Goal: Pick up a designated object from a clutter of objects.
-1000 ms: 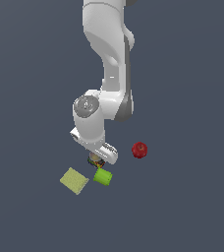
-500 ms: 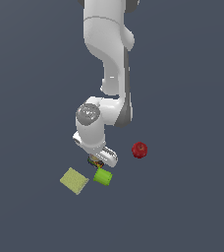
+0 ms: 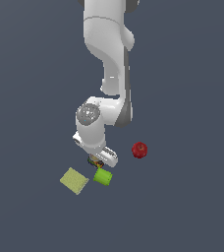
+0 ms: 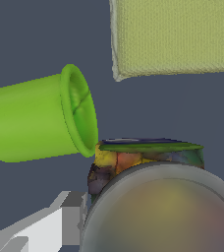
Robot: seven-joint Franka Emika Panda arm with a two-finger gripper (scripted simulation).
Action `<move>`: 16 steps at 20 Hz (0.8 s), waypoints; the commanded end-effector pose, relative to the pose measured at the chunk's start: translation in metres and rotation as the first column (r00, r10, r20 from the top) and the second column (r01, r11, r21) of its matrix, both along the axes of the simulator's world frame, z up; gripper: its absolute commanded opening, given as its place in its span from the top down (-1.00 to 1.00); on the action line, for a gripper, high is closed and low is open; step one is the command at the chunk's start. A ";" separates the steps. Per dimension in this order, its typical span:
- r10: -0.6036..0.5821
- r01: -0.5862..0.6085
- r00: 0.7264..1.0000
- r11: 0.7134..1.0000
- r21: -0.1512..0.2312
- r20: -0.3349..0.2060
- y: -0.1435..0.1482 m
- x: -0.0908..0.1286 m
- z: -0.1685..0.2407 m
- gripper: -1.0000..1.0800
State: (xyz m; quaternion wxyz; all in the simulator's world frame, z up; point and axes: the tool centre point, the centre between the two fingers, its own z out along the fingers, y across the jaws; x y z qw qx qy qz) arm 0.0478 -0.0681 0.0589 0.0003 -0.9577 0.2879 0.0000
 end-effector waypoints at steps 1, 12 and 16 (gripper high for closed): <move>0.000 0.000 1.000 1.000 0.000 0.000 0.000 0.000 0.000 1.00; -0.001 0.001 1.000 1.000 0.000 0.000 -0.004 0.002 0.046 1.00; -0.001 0.001 1.000 1.000 0.000 0.000 -0.007 0.004 0.080 1.00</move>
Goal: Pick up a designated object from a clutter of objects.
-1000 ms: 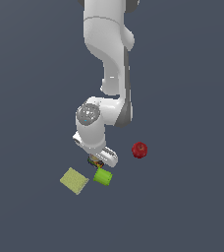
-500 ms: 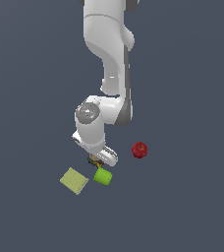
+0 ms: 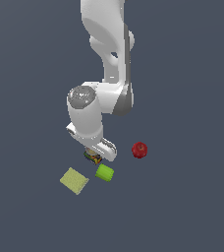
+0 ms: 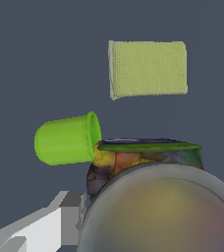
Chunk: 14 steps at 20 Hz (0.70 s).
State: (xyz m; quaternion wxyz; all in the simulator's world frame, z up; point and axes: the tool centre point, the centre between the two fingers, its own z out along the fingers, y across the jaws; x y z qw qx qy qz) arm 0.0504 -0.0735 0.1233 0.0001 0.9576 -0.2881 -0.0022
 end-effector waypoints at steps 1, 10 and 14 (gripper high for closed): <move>0.000 0.000 1.000 1.000 0.000 0.004 -0.002 0.002 0.026 1.00; -0.001 0.001 1.000 1.000 -0.001 0.004 -0.011 0.009 0.126 1.00; -0.001 0.001 1.000 1.000 -0.001 0.004 -0.014 0.012 0.169 1.00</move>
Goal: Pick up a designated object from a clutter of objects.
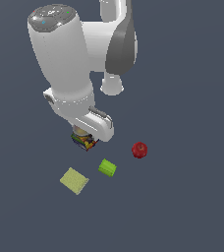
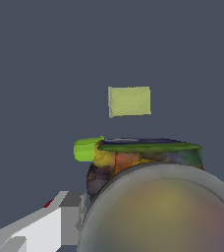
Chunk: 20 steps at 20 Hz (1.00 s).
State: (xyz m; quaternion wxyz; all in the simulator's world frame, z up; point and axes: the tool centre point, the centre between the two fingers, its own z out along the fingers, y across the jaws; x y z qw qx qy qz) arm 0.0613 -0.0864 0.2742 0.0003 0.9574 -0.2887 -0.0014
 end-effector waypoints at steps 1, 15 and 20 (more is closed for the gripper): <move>0.000 0.000 1.000 1.000 0.000 0.003 -0.002 0.002 0.029 1.00; 0.000 0.000 1.000 1.000 -0.001 0.003 -0.013 0.016 0.156 1.00; 0.000 0.000 1.000 1.000 -0.001 0.003 -0.015 0.019 0.178 1.00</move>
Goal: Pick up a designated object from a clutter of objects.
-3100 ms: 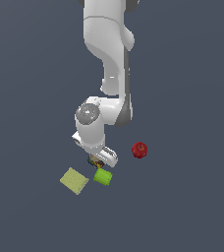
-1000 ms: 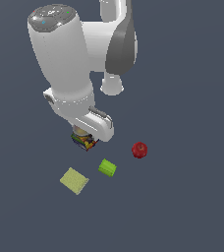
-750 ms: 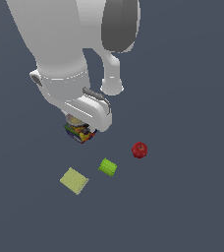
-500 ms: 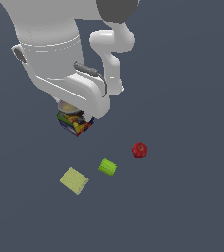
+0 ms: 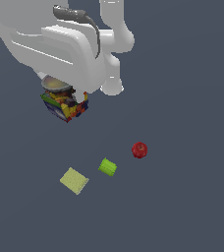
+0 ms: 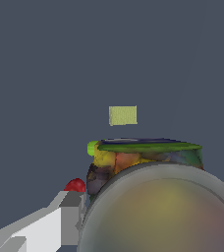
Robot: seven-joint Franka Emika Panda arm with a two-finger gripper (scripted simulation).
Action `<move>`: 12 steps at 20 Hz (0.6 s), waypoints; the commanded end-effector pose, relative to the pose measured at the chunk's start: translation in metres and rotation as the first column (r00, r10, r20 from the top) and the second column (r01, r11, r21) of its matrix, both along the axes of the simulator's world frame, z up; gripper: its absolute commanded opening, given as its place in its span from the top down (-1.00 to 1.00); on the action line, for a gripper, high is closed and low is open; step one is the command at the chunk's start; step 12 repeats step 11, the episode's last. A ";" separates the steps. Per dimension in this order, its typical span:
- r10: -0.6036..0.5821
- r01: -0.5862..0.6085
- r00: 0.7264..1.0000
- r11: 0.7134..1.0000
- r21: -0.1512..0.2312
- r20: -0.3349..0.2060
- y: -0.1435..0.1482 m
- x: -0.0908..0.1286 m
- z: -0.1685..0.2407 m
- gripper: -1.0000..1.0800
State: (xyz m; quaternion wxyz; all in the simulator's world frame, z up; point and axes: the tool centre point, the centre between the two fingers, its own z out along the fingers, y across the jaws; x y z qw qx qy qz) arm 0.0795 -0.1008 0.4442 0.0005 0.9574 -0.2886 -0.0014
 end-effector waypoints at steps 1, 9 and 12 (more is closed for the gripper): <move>0.000 0.000 1.000 1.000 0.000 0.003 -0.001 0.002 0.012 1.00; 0.001 -0.001 1.000 1.000 0.000 0.003 -0.002 0.004 0.025 1.00; 0.001 -0.001 1.000 1.000 0.000 0.003 -0.002 0.005 0.025 1.00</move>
